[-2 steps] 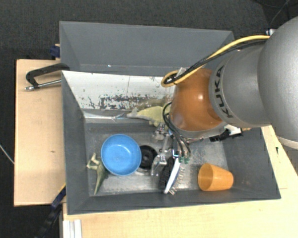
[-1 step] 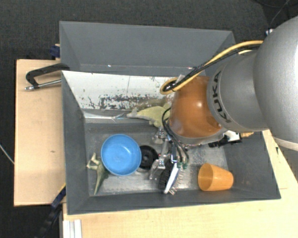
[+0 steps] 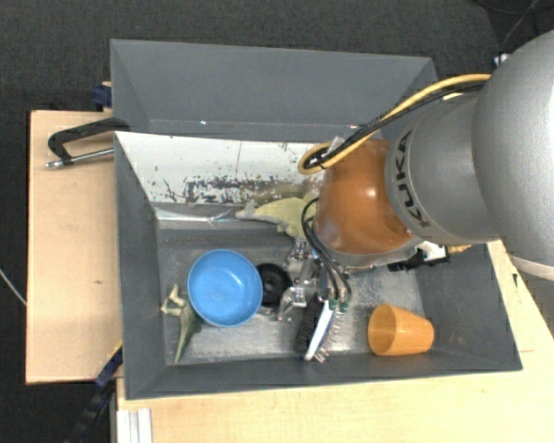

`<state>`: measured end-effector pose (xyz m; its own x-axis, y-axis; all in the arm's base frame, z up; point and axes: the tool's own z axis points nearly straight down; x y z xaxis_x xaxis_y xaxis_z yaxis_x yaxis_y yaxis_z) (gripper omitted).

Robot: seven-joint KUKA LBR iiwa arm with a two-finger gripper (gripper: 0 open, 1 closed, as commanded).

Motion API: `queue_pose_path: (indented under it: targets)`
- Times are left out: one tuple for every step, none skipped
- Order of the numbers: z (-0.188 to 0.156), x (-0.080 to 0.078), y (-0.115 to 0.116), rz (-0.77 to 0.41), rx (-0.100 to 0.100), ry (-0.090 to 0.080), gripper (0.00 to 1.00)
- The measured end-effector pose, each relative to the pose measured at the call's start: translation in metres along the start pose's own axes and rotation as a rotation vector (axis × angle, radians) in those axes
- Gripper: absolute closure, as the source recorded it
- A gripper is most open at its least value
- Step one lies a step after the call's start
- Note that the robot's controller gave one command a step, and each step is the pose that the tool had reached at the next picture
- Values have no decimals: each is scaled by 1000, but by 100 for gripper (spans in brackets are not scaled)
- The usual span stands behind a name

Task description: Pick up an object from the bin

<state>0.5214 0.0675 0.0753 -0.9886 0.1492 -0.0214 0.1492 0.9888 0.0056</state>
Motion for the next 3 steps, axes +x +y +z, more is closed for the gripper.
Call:
queue_pose_path:
  targets:
    - [-128, 22, 36, -9, -1, 10, 100]
    - [-124, 23, 35, -6, 3, 18, 0]
    - [6, -8, -3, -100, 2, 15, 0]
